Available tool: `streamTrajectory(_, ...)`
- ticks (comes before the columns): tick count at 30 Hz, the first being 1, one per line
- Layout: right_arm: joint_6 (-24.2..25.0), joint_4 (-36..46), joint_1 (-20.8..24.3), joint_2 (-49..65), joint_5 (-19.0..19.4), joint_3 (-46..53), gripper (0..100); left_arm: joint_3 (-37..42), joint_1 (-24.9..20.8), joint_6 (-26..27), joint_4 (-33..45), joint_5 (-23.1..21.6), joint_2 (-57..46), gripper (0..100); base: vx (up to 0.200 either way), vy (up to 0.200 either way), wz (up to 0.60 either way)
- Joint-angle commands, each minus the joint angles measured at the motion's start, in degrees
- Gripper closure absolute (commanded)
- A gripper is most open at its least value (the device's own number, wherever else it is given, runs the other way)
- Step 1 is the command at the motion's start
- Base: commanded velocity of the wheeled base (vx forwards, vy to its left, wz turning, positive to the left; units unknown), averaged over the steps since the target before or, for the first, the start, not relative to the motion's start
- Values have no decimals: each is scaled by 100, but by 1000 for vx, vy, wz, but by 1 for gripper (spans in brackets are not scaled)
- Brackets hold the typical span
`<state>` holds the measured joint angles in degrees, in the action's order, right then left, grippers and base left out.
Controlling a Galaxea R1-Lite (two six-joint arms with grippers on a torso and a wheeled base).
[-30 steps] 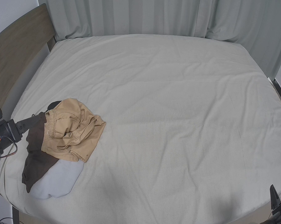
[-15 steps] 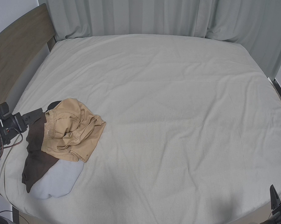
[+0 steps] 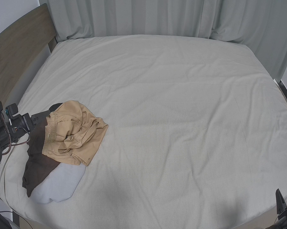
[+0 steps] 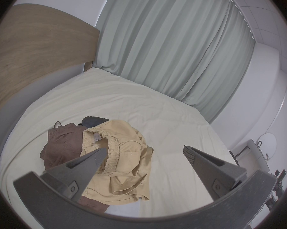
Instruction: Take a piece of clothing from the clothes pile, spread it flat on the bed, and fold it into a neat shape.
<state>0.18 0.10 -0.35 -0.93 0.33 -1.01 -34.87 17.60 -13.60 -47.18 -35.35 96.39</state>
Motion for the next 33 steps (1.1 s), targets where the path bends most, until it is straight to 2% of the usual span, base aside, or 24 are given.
streamTrajectory(1,-1,-1,0,49,2,101,0,-108,-3,-2,-2,-7,284,0,0,0,0)
streamTrajectory(15,-1,-1,0,49,2,101,0,-249,-3,-11,-547,2,1119,0,0,0,0)
streamTrajectory(33,-1,-1,0,49,2,101,0,-636,-46,-19,-802,-16,1813,0,0,0,0)
